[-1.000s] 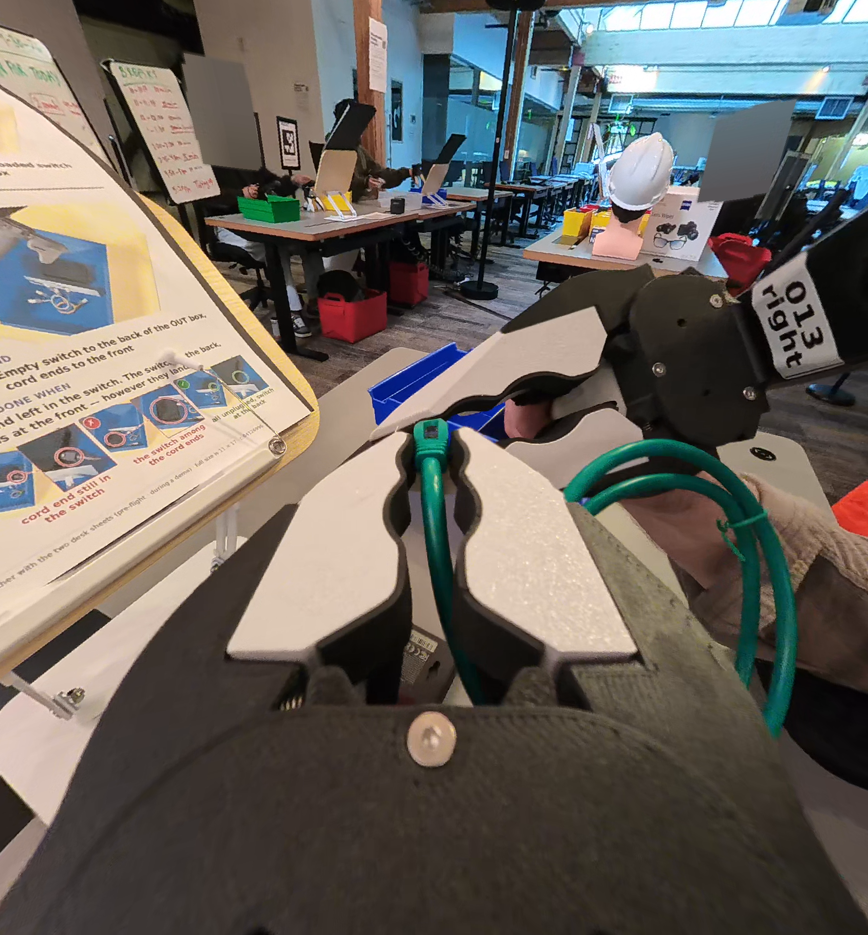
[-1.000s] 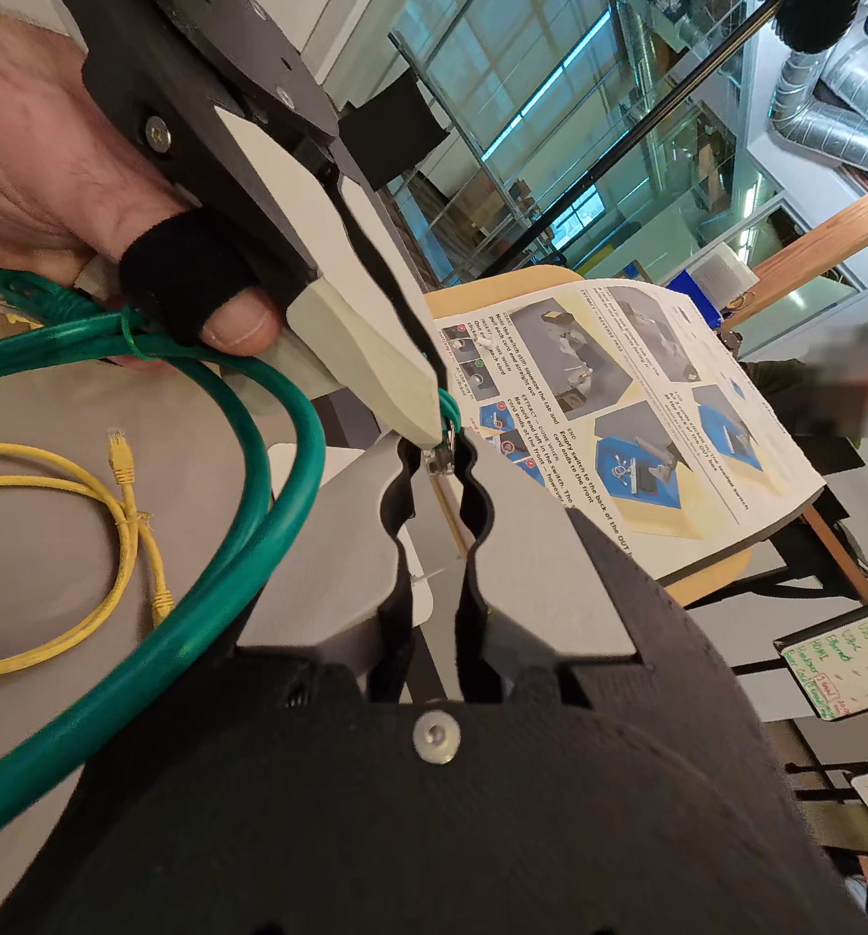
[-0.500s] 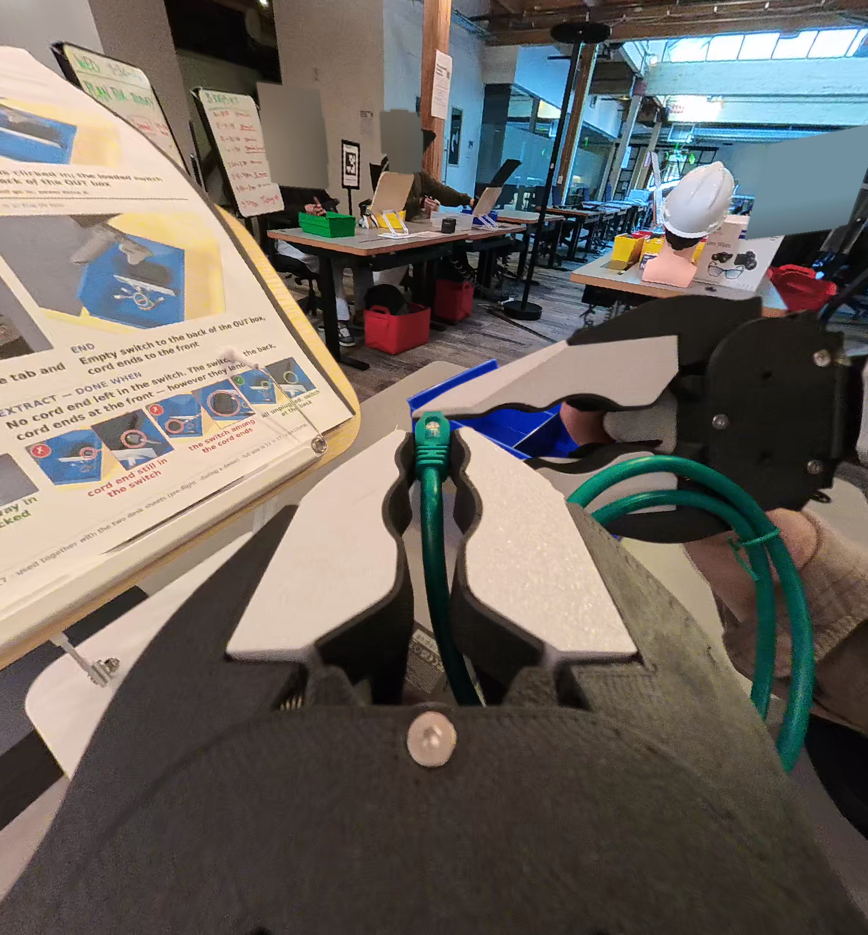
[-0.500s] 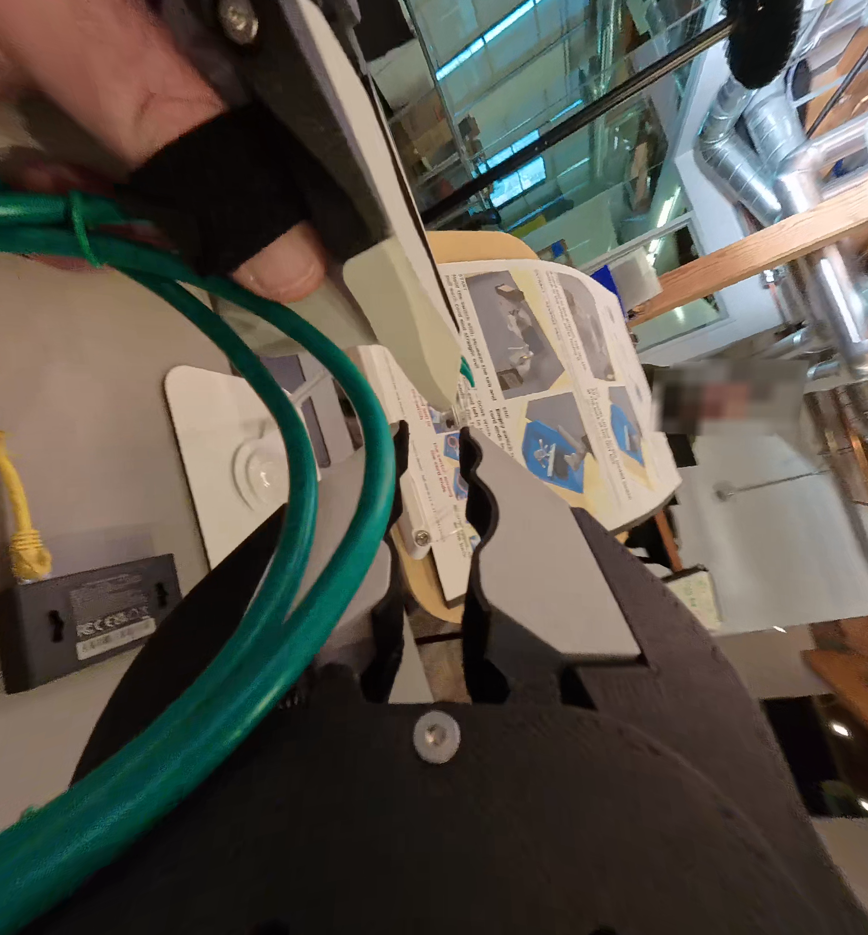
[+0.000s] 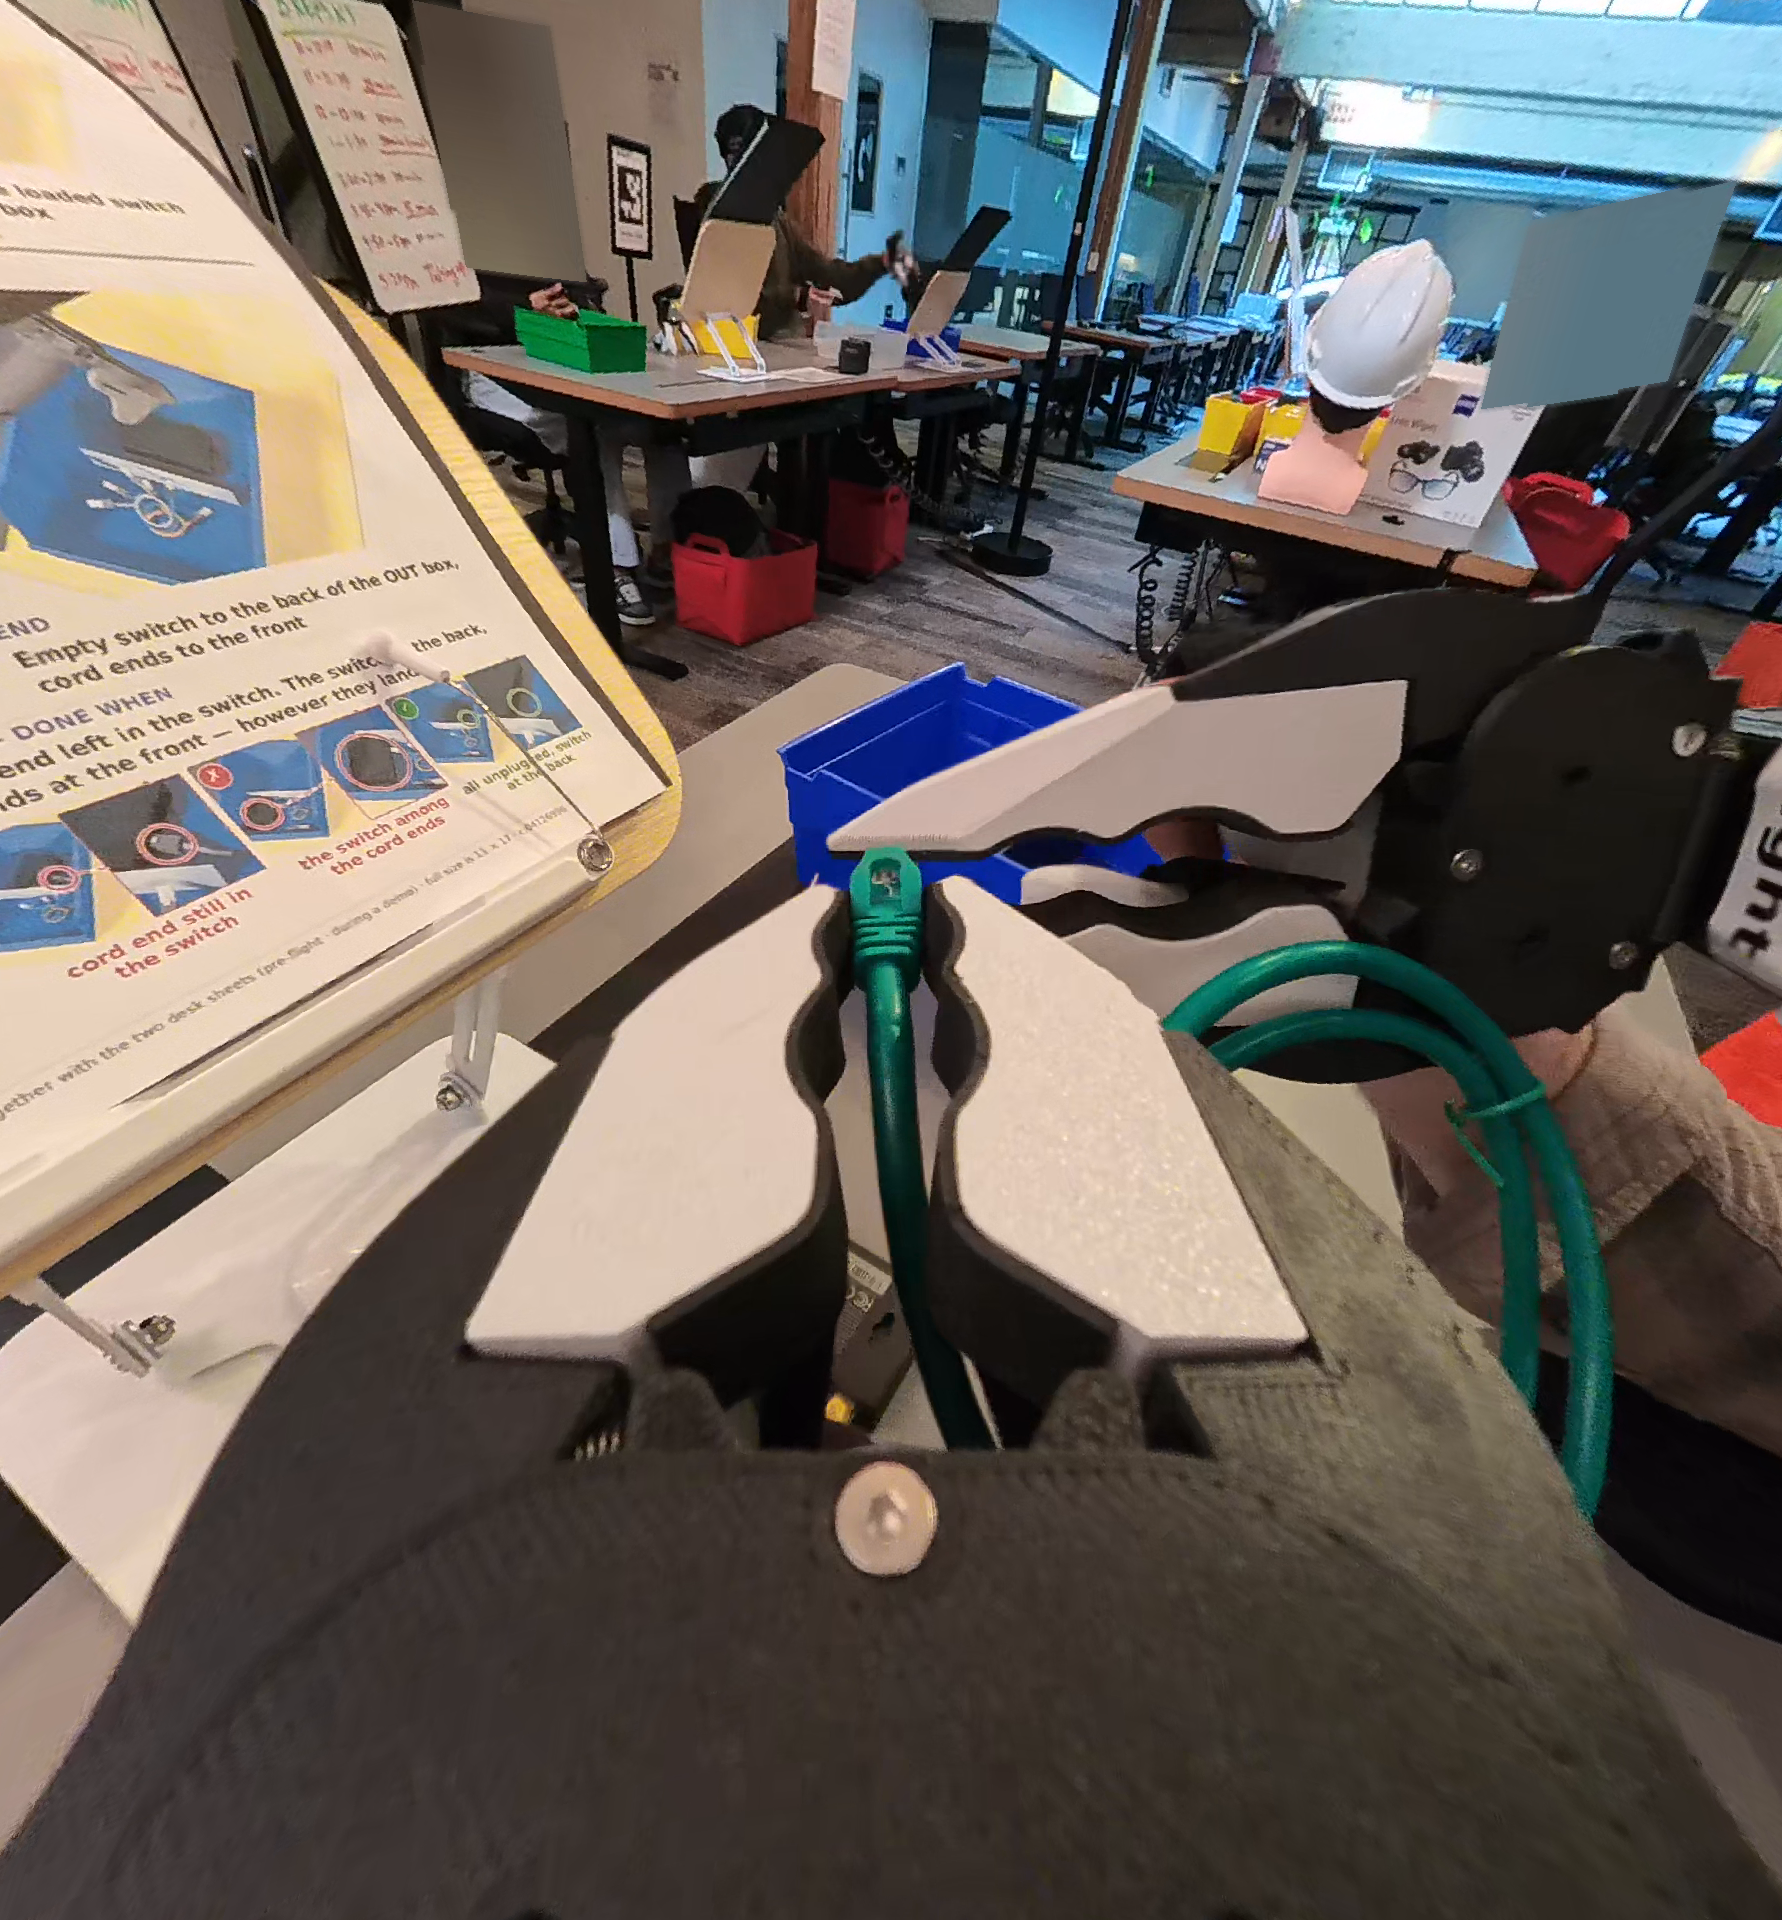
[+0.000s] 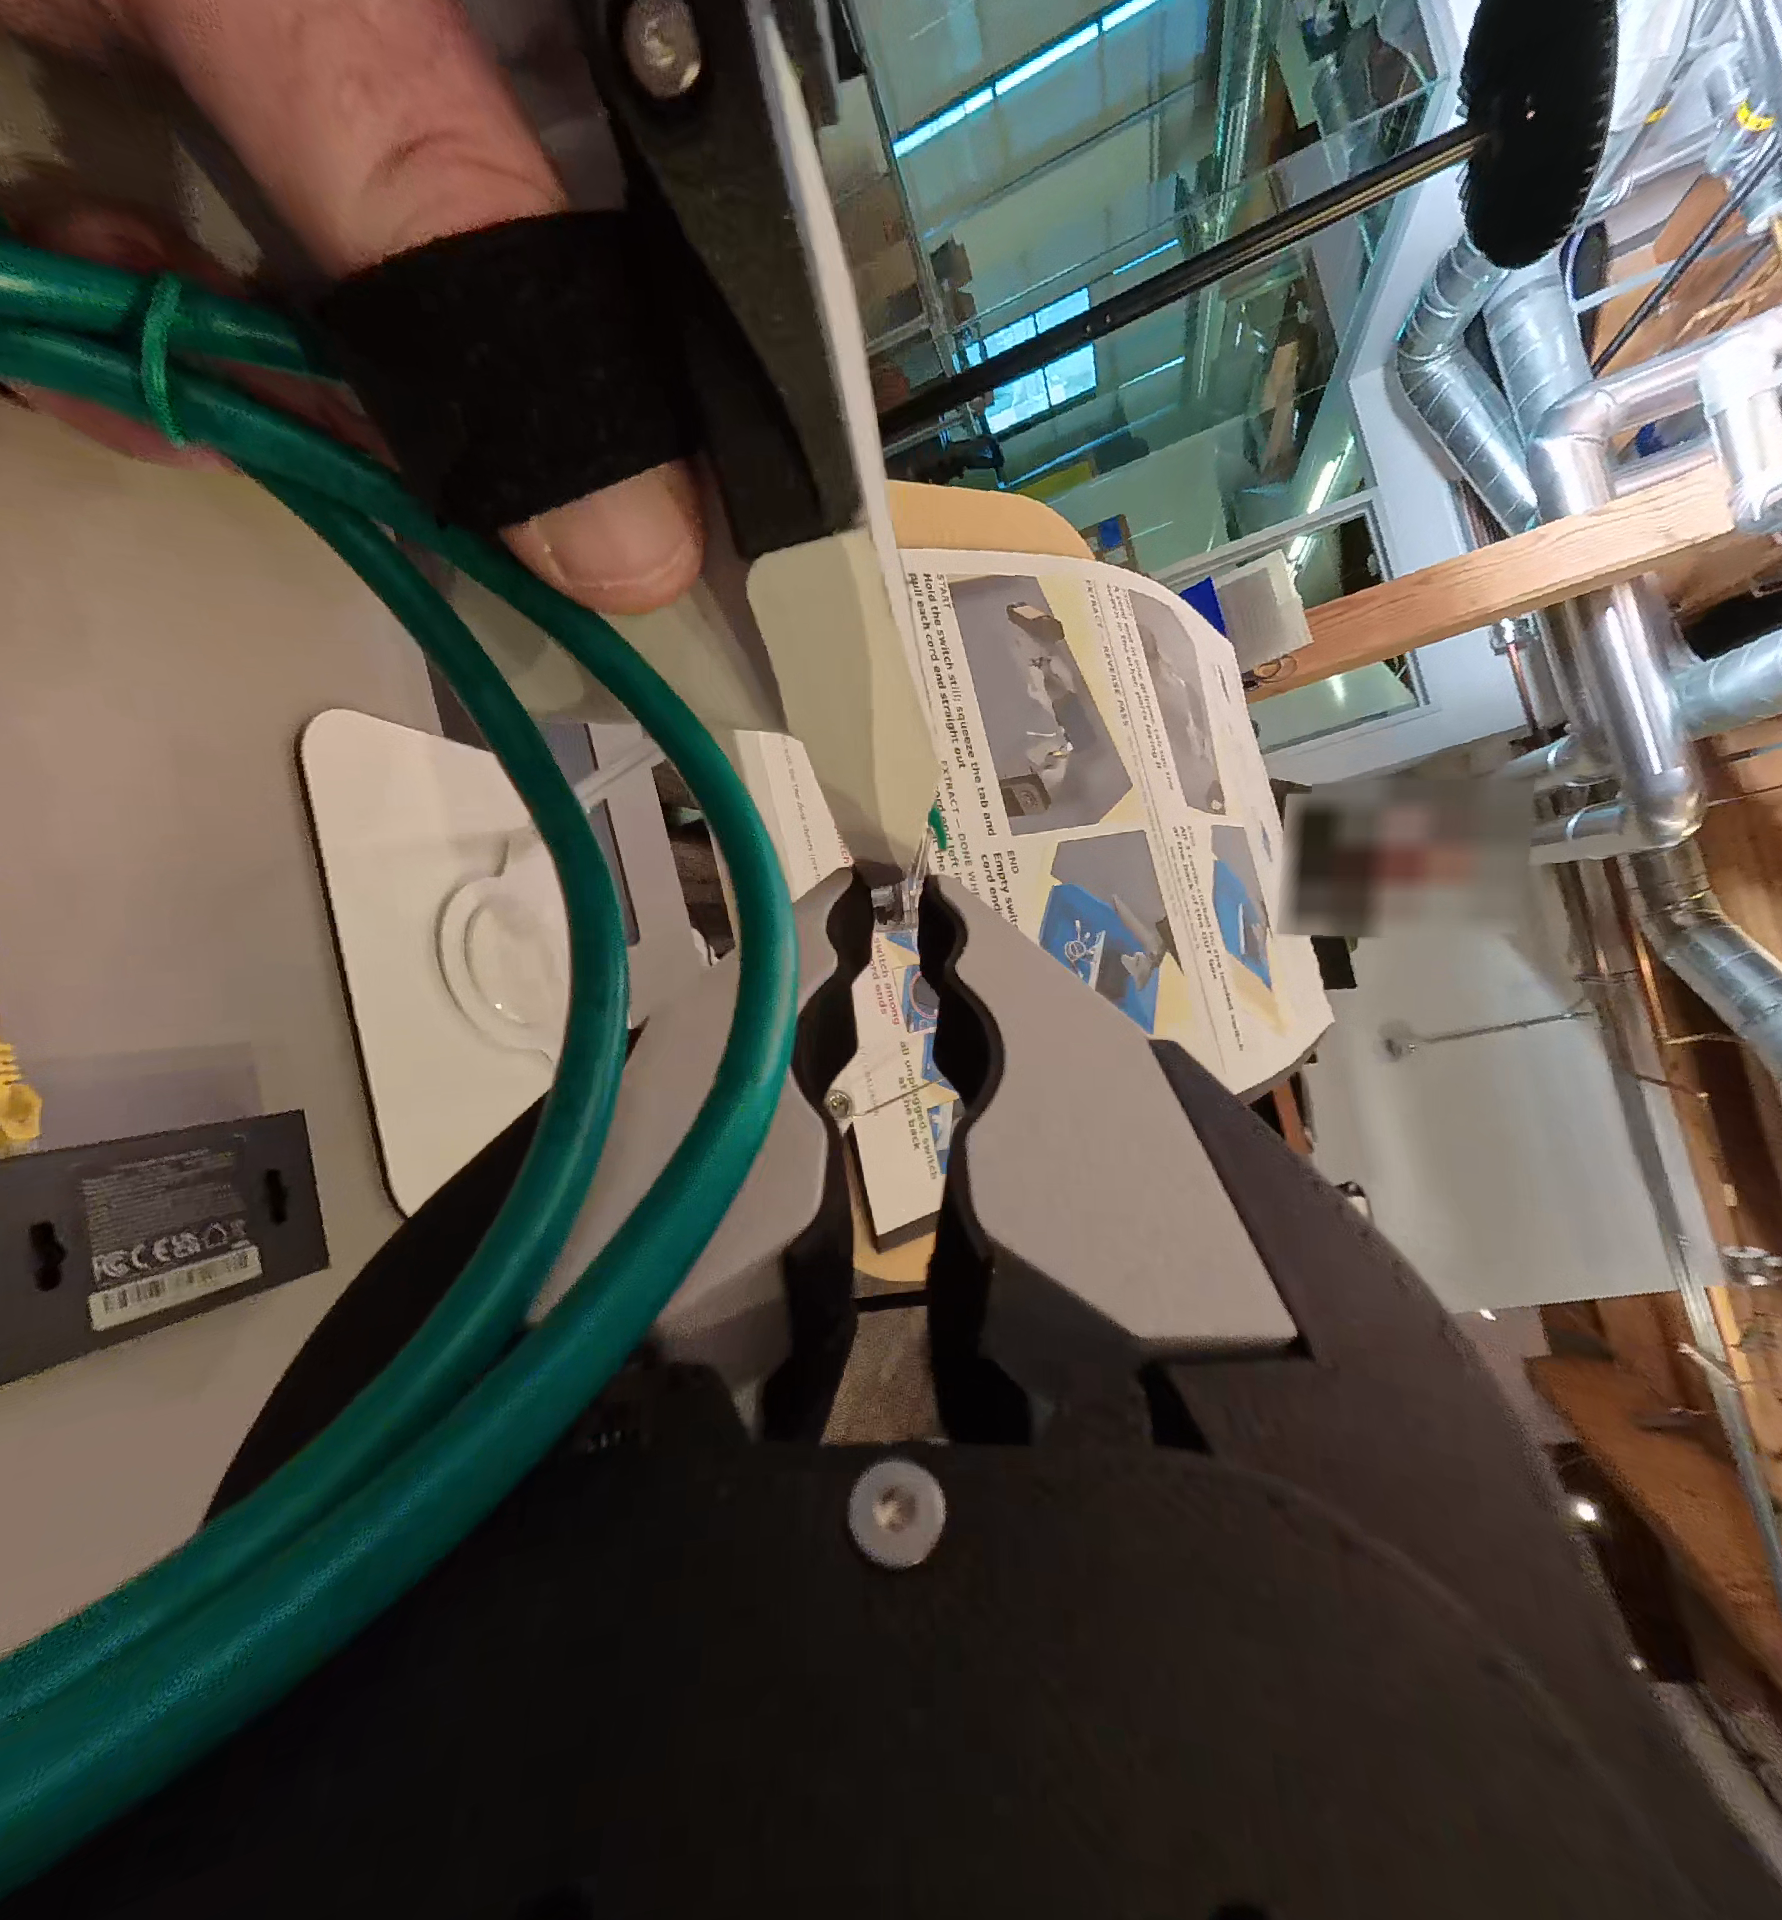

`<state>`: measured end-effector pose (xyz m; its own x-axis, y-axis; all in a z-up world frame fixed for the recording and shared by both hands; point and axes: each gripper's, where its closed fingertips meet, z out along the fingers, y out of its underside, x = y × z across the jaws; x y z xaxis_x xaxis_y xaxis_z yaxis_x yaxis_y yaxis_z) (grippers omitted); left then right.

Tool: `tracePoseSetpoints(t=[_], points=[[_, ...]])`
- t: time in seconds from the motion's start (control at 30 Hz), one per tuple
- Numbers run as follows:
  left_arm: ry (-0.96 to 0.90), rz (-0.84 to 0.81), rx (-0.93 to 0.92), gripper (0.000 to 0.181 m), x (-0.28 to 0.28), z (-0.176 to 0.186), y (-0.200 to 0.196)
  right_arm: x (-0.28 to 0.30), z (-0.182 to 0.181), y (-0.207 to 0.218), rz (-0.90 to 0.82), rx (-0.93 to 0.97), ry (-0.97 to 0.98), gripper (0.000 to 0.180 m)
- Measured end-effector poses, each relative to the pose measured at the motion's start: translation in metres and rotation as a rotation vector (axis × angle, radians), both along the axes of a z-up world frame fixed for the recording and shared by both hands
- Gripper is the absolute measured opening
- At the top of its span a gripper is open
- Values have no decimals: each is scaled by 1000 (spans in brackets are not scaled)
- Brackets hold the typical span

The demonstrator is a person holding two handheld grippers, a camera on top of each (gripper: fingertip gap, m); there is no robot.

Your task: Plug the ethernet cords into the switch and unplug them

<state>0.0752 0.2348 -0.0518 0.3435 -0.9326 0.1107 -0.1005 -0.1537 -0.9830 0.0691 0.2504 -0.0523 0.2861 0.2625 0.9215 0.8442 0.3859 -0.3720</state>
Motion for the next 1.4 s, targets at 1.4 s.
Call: tracePoseSetpoints(t=[1.4], points=[[-28,171,94,12,-5,5,16,9,8,10,-39,60,64,37]])
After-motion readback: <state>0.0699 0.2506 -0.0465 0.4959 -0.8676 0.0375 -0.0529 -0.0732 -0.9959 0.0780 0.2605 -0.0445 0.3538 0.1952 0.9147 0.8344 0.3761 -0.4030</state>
